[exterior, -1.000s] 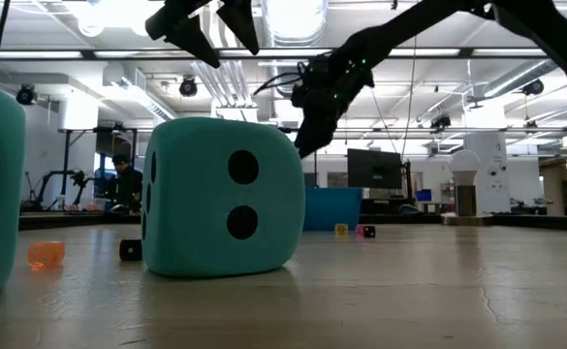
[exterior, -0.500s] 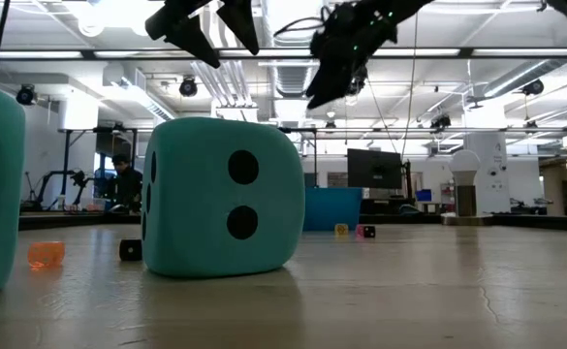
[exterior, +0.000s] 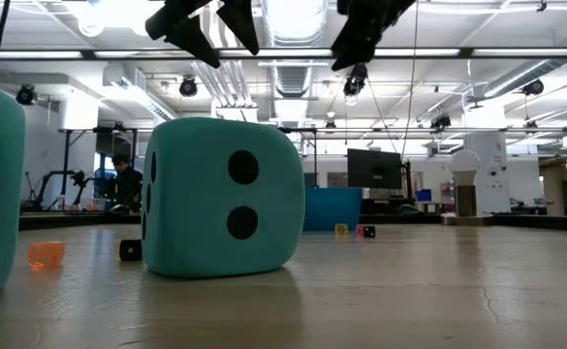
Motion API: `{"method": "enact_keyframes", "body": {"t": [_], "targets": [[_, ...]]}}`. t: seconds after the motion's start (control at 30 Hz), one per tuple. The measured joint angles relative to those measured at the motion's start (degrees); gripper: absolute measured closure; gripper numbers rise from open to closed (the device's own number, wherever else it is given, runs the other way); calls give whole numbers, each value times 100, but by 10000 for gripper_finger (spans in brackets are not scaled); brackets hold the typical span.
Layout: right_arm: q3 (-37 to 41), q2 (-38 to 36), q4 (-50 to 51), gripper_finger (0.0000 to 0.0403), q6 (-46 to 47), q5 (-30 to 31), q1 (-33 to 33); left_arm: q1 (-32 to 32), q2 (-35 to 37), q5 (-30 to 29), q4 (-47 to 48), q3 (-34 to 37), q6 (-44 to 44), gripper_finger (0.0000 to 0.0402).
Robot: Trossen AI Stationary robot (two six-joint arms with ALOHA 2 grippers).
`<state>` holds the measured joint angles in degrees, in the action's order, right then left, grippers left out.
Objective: Pick & Place Dice
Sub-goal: Put the top blue dice into the blue bin
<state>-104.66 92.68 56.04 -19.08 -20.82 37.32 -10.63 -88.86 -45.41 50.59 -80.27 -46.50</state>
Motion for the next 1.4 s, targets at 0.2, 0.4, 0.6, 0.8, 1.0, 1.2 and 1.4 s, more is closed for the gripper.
{"method": "enact_keyframes", "body": {"t": [0.2,0.4,0.6,0.8,1.0,1.2,1.4], "targets": [[44,-413,360,3,30,-4,-125,0,0,-2,0,0,0,11],[170,-752,550,3,113,-5,-198,2,0,0,0,0,0,15],[624,-1129,551,3,307,-22,-396,0,0,-1,0,0,0,13],[1289,-1576,528,3,414,-20,-779,1,0,-2,0,0,0,13],[1923,-2112,476,3,414,-18,-1432,2,0,1,-2,0,0,16],[2385,-2603,450,3,573,-20,-2250,0,0,0,0,0,0,12],[2714,-2973,-2,3,880,-8,-2940,0,-2,-1,0,0,0,15]]}}
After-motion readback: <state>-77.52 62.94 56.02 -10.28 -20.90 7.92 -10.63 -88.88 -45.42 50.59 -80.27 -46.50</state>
